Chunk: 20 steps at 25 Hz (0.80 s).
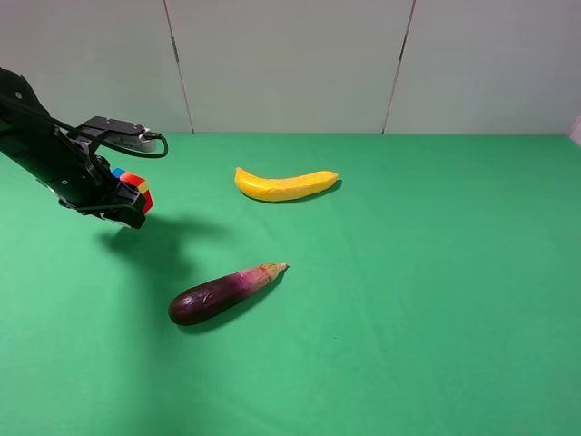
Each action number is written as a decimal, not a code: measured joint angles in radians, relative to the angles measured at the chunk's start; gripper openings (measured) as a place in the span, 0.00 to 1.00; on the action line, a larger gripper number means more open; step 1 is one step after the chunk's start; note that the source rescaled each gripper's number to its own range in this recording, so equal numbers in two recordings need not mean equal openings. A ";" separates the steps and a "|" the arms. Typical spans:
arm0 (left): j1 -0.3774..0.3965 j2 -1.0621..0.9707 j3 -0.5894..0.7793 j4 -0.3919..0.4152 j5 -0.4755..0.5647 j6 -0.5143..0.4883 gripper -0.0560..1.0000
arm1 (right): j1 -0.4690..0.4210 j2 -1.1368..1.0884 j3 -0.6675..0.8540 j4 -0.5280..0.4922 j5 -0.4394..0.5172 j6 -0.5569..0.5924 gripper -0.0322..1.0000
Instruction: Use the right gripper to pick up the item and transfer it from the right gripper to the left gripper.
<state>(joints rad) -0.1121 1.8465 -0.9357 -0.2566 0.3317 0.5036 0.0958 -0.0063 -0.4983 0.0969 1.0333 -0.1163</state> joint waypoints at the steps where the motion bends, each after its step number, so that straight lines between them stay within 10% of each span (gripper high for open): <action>1: 0.000 0.000 0.000 0.000 -0.002 0.000 0.06 | 0.000 0.000 0.000 0.000 0.000 0.000 0.99; 10: 0.000 0.000 0.000 0.000 -0.004 0.000 0.10 | 0.000 0.000 0.000 0.000 0.000 0.000 0.99; 14: 0.000 0.000 0.000 0.000 -0.018 -0.006 0.75 | 0.000 0.000 0.000 0.000 0.000 0.000 0.99; 20: 0.000 0.000 0.000 0.000 -0.011 -0.008 0.98 | 0.000 0.000 0.000 0.000 0.000 0.000 0.99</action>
<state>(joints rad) -0.1121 1.8465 -0.9357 -0.2566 0.3208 0.4961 0.0958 -0.0063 -0.4983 0.0969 1.0333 -0.1163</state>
